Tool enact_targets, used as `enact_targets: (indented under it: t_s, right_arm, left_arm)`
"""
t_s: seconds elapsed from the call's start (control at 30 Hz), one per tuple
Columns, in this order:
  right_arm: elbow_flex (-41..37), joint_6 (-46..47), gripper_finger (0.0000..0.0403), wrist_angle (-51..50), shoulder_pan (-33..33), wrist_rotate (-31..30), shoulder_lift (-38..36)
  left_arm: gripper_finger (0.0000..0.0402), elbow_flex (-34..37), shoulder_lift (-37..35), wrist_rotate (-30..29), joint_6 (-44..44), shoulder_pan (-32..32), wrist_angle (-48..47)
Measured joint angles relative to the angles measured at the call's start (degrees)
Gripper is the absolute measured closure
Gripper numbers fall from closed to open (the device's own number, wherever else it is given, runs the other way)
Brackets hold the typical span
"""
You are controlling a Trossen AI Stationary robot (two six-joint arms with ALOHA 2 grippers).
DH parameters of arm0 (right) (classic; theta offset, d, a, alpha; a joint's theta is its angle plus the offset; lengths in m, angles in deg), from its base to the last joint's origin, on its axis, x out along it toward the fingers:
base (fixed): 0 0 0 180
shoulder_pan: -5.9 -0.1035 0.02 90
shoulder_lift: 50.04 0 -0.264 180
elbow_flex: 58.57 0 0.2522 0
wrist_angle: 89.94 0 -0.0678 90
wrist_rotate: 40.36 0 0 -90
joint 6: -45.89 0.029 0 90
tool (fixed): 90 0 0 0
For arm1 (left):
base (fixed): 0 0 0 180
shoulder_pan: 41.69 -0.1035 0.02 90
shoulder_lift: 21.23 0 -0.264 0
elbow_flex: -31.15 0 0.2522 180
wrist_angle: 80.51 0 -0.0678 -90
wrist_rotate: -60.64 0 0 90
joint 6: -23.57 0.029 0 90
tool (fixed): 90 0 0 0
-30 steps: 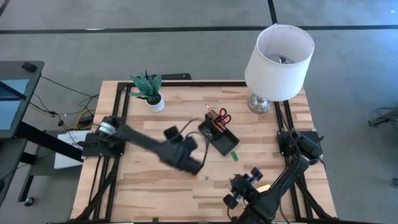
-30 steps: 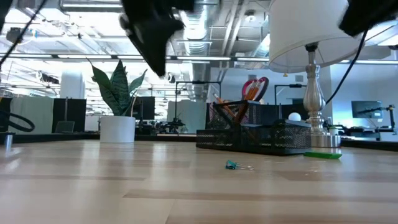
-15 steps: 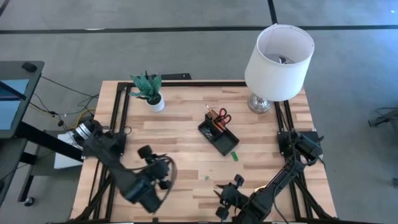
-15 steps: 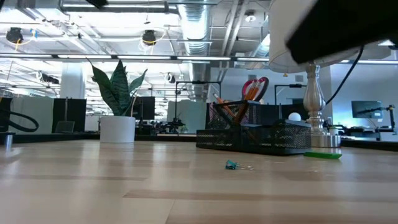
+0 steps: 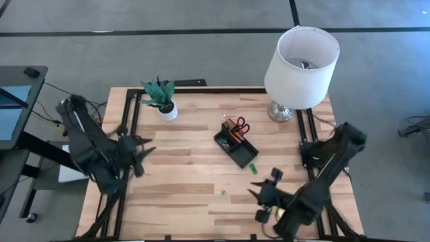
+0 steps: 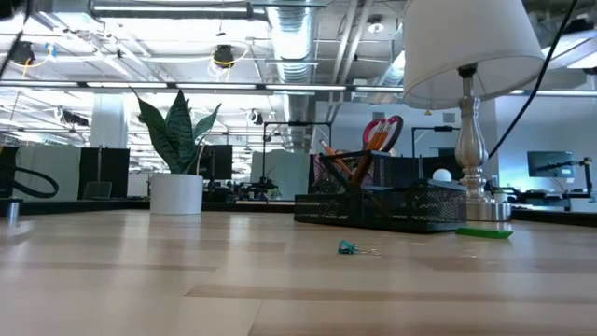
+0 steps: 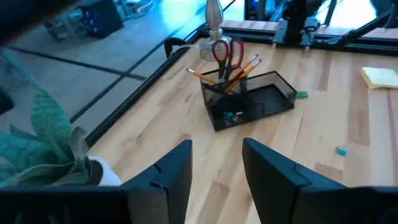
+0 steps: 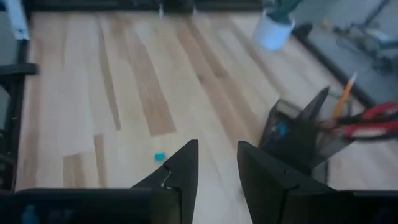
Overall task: Pick and place office supplies into organizer
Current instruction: Put the blue binder clip into the black desk organizer
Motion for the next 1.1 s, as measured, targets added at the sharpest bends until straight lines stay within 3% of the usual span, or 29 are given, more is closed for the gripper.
enact_targets:
  t_s: [0.1, 0.2, 0.27, 0.33, 0.47, 0.57, 0.73, 0.93, 1.1]
  right_arm:
    - [-4.3, -3.3, 0.0296, 2.0, -0.5, -1.9, -6.8]
    - [-15.9, -2.4, 0.0296, 14.8, -0.1, -2.4, -14.3]
    - [-26.6, -5.6, 0.0296, 34.3, 0.8, -3.0, -17.4]
    - [-37.3, -13.8, 0.0296, 61.5, 2.5, 0.3, -17.8]
    - [-51.1, -37.5, 0.0296, 115.1, 7.2, 19.0, -9.1]
    - [-52.7, -44.1, 0.0296, 136.6, 10.8, 28.2, 0.4]
    - [-49.3, -36.9, 0.0294, 139.5, 15.8, 30.6, 12.1]
    - [-47.5, -25.3, 0.0294, 139.2, 20.9, 33.8, 15.7]
    - [-46.9, -34.5, 0.0294, 137.5, 22.3, 41.4, 14.3]
  left_arm:
    - [0.0265, 10.1, -9.4, -2.6, 4.2, 1.1, 9.9]
    - [0.0265, 21.0, -16.6, -1.9, 11.6, 2.1, 28.6]
    - [0.0265, 27.6, -19.3, -0.7, 20.4, 2.5, 42.0]
    - [0.0265, 32.7, -20.7, 0.9, 28.6, 2.5, 55.2]
    - [0.0265, 39.3, -20.8, 3.5, 39.6, 2.2, 75.1]
    - [0.0265, 41.2, -20.1, 4.2, 40.5, 2.2, 80.9]
    - [0.0265, 43.4, -18.6, 4.2, 29.6, 1.5, 79.7]
    - [0.0265, 43.7, -17.5, 4.6, 29.9, 0.6, 79.0]
    - [0.0265, 43.7, -17.5, 4.7, 30.6, 0.1, 78.8]
